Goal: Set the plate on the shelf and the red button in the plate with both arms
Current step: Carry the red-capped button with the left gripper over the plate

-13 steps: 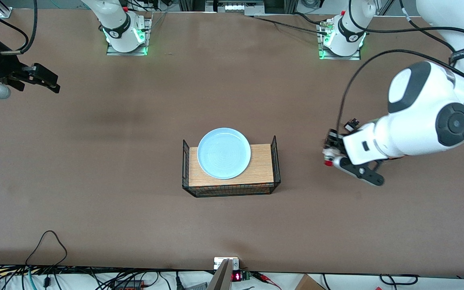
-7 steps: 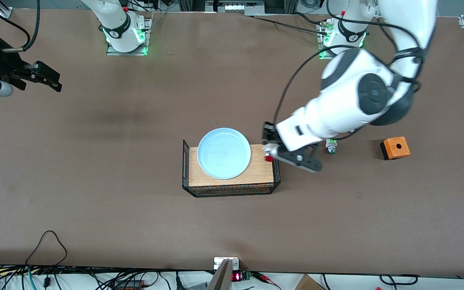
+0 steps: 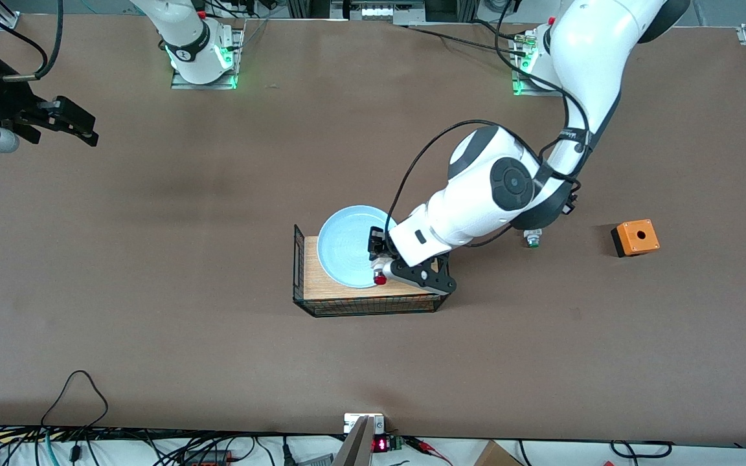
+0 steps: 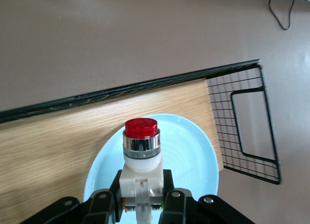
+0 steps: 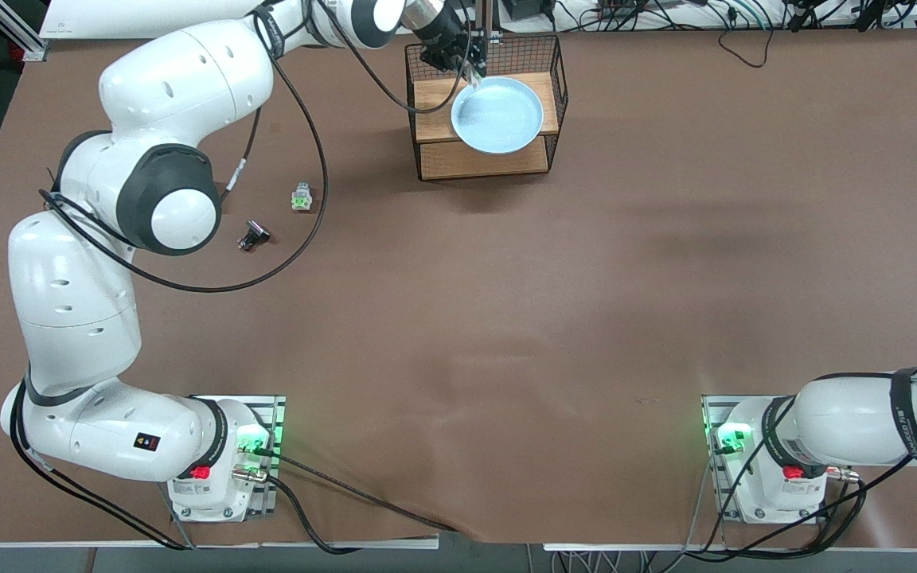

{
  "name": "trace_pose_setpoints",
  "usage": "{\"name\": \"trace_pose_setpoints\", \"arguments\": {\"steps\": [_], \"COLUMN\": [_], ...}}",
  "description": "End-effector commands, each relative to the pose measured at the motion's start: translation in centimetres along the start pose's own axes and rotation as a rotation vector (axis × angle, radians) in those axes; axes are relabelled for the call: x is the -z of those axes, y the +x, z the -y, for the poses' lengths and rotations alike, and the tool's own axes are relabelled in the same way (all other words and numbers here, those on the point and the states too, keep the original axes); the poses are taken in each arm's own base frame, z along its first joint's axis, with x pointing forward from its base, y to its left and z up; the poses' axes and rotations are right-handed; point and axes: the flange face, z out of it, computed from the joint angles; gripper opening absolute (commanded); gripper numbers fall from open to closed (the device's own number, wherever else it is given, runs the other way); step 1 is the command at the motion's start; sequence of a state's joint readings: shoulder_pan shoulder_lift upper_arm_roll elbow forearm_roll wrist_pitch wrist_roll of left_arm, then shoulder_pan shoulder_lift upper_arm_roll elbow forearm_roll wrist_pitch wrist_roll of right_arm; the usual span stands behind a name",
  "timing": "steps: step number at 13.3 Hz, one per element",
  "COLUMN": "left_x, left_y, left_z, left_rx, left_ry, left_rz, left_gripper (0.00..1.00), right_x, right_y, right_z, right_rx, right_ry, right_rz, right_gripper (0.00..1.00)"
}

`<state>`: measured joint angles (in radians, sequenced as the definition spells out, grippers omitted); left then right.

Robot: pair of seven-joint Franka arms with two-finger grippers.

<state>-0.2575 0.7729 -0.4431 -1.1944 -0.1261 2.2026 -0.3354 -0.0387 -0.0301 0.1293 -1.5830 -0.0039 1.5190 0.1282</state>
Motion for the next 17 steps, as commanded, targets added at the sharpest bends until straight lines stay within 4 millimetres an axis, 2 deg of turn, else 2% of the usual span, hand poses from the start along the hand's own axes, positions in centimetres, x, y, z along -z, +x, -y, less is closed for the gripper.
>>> {"name": "trace_pose_setpoints", "arguments": {"steps": [1, 3, 5, 6, 8, 9, 10, 11, 13, 15, 17], "left_x": [-2.5, -2.1, -3.1, -4.3, -4.7, -4.5, -4.4, -4.4, -3.7, -1.8, -0.1], "left_y": [-0.6, -0.5, -0.7, -0.8, -0.9, -0.8, -0.8, -0.8, -0.5, -0.5, -1.4], "left_z": [-1.0, -0.9, -0.9, -0.2, 0.0, -0.1, 0.0, -0.1, 0.2, -0.4, -0.7], "left_rx": [-0.001, 0.001, 0.0, 0.009, 0.011, 0.009, 0.005, -0.01, -0.01, -0.014, -0.017], "left_ry": [0.004, 0.005, 0.006, 0.009, 0.009, 0.011, 0.013, 0.025, 0.036, 0.043, 0.08], "left_rz": [0.029, 0.028, 0.04, 0.056, 0.06, 0.059, 0.057, 0.052, 0.042, 0.044, 0.128], "left_gripper": [0.0, 0.0, 0.03, 0.08, 0.23, 0.34, 0.84, 1.0, 1.0, 1.0, 1.0], "right_x": [0.4, 0.3, 0.3, 0.3, 0.4, 0.3, 0.4, 0.4, 0.4, 0.4, 0.5], "right_y": [-0.7, -0.6, -0.6, -0.6, -0.6, -0.5, -0.6, -0.6, -0.6, -0.6, -0.6], "right_z": [0.2, 0.3, 0.3, 0.3, 0.3, 0.2, 0.2, 0.2, 0.1, 0.0, -0.1], "right_rx": [-0.011, -0.008, -0.01, -0.01, -0.01, -0.011, -0.011, -0.011, -0.013, -0.015, -0.018], "right_ry": [0.002, 0.002, 0.002, 0.002, 0.002, 0.003, 0.003, 0.002, 0.003, 0.003, 0.004], "right_rz": [-0.015, -0.017, -0.017, -0.017, -0.018, -0.018, -0.02, -0.017, -0.021, -0.021, -0.023], "right_gripper": [1.0, 1.0, 1.0, 1.0, 1.0, 1.0, 1.0, 1.0, 1.0, 1.0, 1.0]}}
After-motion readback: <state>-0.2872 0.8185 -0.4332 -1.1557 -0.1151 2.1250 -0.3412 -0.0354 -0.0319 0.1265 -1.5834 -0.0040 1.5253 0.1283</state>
